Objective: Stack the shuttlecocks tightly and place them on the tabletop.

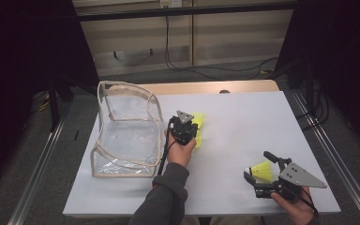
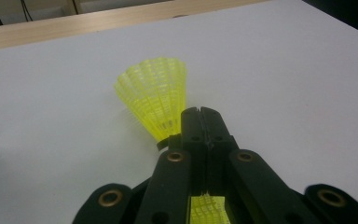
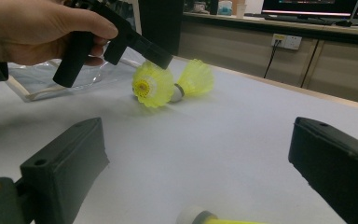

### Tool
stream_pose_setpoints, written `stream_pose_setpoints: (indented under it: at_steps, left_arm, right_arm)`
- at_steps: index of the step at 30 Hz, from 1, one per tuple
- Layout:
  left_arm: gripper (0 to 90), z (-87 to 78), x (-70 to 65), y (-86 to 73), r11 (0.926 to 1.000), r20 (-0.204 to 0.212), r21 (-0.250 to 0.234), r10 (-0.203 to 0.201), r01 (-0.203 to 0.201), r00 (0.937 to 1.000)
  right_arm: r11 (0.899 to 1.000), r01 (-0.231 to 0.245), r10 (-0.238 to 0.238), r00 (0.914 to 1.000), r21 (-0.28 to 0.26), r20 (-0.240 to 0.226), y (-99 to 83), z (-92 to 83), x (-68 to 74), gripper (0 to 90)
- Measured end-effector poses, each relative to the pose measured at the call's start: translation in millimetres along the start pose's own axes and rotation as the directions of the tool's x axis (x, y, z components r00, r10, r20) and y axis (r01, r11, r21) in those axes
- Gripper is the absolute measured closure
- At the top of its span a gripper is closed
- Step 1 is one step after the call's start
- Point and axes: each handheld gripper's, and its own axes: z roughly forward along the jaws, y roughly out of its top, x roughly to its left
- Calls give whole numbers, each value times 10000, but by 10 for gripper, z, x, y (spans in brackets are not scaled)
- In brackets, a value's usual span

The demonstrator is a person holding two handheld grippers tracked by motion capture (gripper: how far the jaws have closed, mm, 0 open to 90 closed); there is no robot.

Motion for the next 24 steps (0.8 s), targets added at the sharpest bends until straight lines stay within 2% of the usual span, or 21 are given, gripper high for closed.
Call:
stream_pose_setpoints:
  at_steps: [5,15,24]
  left_arm:
    - [871,21,-1,13,9999,116,-70,103,-102,9999]
    - [832,34,-10,19,9996,67,18,285,-285,9996]
    - [797,28,7,23,9997,27,-48,253,-253,9997]
  right_arm:
    - [10000,0,0,10000,11,19,-1,0,0,33]
    - [10000,-7,7,10000,12,-7,-3,-1,-2,33]
    - [10000,2,-2,10000,14,-6,-3,0,-1,33]
